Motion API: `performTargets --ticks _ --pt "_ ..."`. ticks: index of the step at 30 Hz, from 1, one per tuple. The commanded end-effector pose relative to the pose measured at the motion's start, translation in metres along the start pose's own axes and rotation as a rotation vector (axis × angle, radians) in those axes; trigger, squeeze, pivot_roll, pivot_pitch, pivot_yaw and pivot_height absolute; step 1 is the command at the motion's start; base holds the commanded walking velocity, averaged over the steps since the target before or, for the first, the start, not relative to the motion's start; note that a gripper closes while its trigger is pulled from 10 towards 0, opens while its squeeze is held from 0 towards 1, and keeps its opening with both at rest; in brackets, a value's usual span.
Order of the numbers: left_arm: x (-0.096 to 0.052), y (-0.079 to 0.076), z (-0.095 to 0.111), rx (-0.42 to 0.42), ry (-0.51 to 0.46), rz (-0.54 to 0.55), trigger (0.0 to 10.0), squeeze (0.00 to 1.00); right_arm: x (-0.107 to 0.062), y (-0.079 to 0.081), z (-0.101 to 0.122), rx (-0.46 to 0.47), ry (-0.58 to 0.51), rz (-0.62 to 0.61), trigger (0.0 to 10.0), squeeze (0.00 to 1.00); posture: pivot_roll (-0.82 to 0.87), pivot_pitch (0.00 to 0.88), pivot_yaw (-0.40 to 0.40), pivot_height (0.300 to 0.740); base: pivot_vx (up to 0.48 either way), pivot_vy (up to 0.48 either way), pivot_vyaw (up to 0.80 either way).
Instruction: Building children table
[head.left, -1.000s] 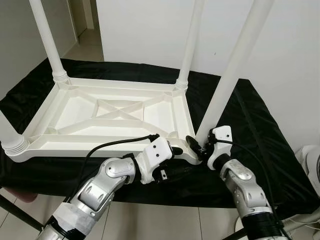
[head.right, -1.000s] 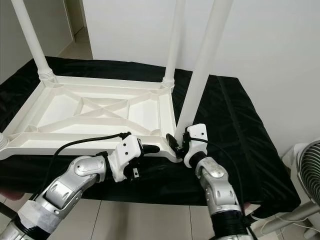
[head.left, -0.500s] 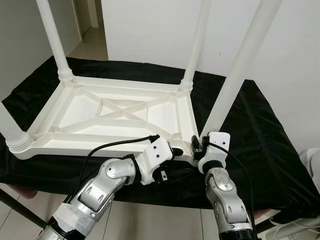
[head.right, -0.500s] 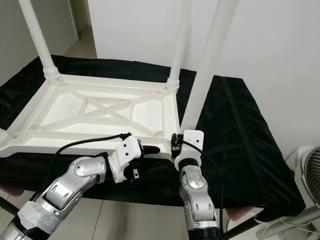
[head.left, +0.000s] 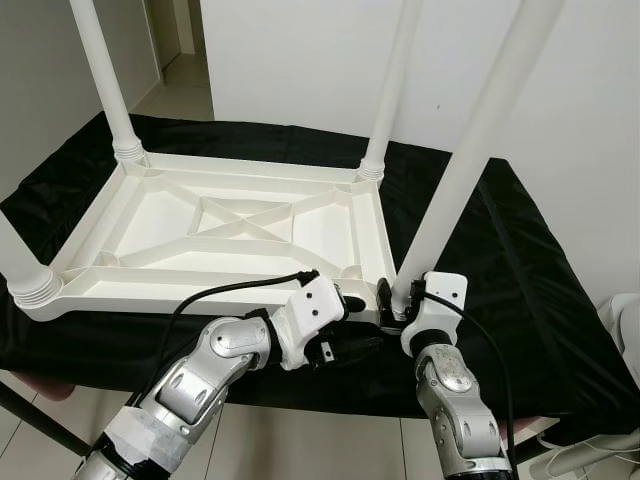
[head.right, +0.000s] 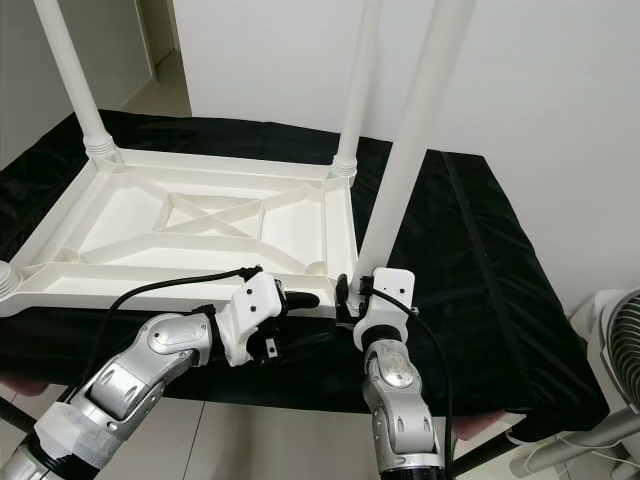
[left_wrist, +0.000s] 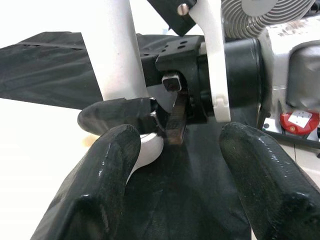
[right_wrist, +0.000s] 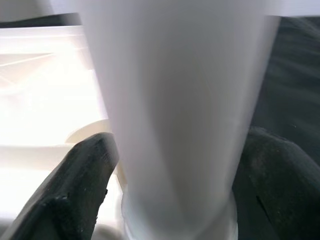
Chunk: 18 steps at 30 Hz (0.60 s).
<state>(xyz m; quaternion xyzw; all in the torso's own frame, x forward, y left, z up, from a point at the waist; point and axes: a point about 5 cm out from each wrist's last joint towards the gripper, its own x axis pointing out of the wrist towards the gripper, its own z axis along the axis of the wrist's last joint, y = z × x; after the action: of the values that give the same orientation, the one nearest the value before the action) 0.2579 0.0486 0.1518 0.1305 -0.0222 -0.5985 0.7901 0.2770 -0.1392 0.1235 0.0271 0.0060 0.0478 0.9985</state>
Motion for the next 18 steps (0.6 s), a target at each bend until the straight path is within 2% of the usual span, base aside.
performTargets --ticks 1,4,7,8,12,16,17,18 --pt "0.000 -0.007 -0.001 0.008 0.007 -0.075 10.0 0.00 0.002 -0.010 0.005 -0.013 -0.019 0.072 10.0 0.00 -0.11 0.000 -0.060 0.740 0.000 0.000 0.00" --pt "0.000 -0.007 -0.001 0.007 0.008 -0.075 10.0 0.00 0.003 -0.013 0.005 -0.024 -0.022 0.101 10.0 0.00 -0.11 0.000 -0.060 0.740 0.000 0.000 0.00" --pt "-0.004 -0.007 0.000 0.008 0.015 -0.084 10.0 0.00 0.010 -0.019 0.009 -0.089 -0.026 0.268 10.0 0.00 -0.11 0.000 -0.052 0.740 0.000 0.000 0.00" --pt "-0.004 -0.007 0.000 0.008 0.015 -0.084 10.0 0.00 0.010 -0.019 0.009 -0.089 -0.026 0.268 10.0 0.00 -0.11 0.000 -0.052 0.740 0.000 0.000 0.00" --pt "-0.005 -0.004 0.001 0.009 0.015 -0.070 10.0 0.00 0.021 -0.019 0.012 -0.140 -0.025 0.404 10.0 0.00 -0.11 0.000 -0.057 0.740 0.000 0.000 0.00" --pt "-0.005 -0.003 0.001 0.011 0.016 -0.066 10.0 0.00 0.027 -0.018 0.012 -0.171 -0.016 0.460 10.0 0.00 -0.10 0.000 -0.057 0.740 0.000 0.000 0.00" --pt "-0.005 -0.003 0.002 0.012 0.016 -0.063 10.0 0.00 0.030 -0.016 0.010 -0.184 -0.003 0.494 8.3 0.00 -0.10 0.000 -0.057 0.740 0.000 0.000 0.00" --pt "-0.005 -0.003 0.002 0.012 0.016 -0.063 10.0 0.00 0.030 -0.016 0.010 -0.184 -0.003 0.494 8.3 0.00 -0.10 0.000 -0.057 0.740 0.000 0.000 0.00"
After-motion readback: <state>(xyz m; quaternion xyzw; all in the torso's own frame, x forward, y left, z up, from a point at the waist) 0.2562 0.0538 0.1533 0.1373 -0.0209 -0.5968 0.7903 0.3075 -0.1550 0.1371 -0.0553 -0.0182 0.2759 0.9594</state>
